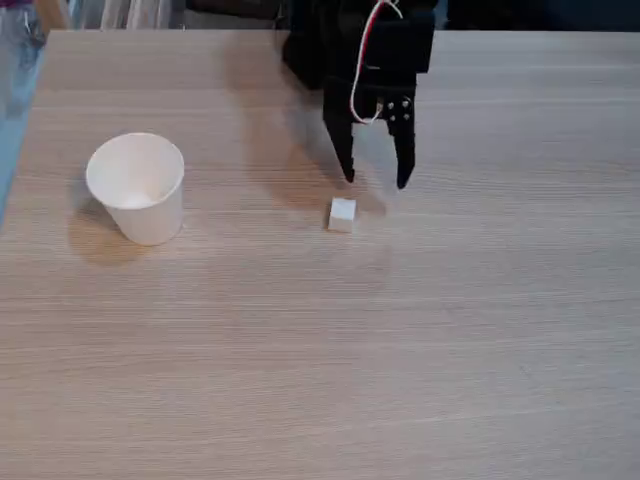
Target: Grasp a block and put it in the bin.
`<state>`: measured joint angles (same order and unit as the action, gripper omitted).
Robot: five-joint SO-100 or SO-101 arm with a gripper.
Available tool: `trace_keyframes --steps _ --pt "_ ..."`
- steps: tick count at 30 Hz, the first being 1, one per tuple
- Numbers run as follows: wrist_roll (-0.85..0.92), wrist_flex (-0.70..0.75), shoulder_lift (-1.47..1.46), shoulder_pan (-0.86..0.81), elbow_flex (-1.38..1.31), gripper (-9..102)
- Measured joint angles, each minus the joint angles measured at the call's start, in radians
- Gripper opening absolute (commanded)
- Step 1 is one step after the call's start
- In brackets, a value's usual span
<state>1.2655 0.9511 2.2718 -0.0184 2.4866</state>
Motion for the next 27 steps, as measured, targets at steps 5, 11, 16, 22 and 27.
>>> trace_keyframes --steps 5,11,16,22,27 --pt "-0.011 0.002 -0.057 -0.021 -0.032 28" --pt "-0.035 0.012 -0.084 -0.063 -0.044 28" --pt "-0.035 0.017 -0.120 -0.095 -0.057 29" --pt "-0.015 -0.015 -0.161 -0.091 -0.075 29" --pt "-0.015 -0.031 -0.207 -0.091 -0.112 29"
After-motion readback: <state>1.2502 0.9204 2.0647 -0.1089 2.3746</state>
